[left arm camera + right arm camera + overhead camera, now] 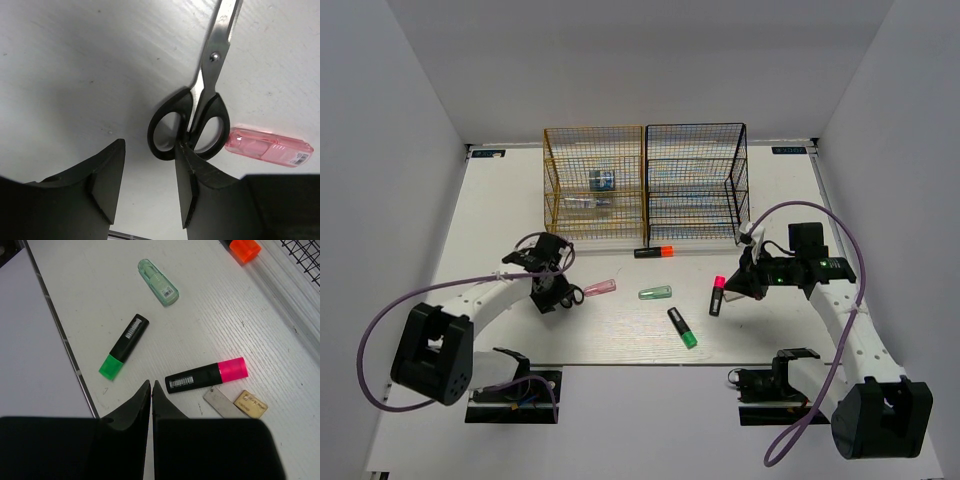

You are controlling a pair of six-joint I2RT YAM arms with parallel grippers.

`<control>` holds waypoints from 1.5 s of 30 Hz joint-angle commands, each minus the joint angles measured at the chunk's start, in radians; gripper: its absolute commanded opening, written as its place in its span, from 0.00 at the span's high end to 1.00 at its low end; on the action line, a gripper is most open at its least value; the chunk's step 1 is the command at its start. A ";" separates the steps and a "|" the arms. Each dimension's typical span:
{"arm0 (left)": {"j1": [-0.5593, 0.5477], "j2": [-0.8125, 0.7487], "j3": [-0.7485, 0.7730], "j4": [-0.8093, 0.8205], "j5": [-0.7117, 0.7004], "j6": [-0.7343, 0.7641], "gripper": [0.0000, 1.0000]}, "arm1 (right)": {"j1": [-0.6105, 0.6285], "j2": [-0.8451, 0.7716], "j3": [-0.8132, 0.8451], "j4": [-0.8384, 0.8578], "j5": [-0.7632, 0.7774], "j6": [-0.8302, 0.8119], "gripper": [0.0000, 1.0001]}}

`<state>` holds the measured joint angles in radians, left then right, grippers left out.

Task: Sort the stationery into containers
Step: Pick up the scissors from the center of the board.

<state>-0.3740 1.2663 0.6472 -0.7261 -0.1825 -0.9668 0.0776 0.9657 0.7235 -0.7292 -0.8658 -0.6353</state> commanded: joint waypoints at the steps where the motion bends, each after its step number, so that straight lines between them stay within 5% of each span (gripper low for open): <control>1: 0.006 0.028 0.052 -0.002 -0.009 0.007 0.45 | -0.006 -0.015 0.004 0.014 -0.004 -0.007 0.94; 21: -0.028 0.137 0.000 0.033 -0.054 0.003 0.54 | -0.009 -0.041 0.002 0.022 0.004 0.005 0.94; 37: -0.048 0.191 -0.081 0.146 -0.022 0.011 0.94 | -0.013 -0.044 -0.001 0.022 0.001 0.008 0.96; 45: -0.123 0.039 -0.029 0.045 -0.052 0.014 1.00 | -0.013 -0.048 -0.001 0.028 -0.002 0.008 0.96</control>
<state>-0.4519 1.3251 0.6418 -0.6579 -0.2451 -0.9424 0.0711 0.9333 0.7235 -0.7277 -0.8581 -0.6342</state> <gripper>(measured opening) 0.172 0.046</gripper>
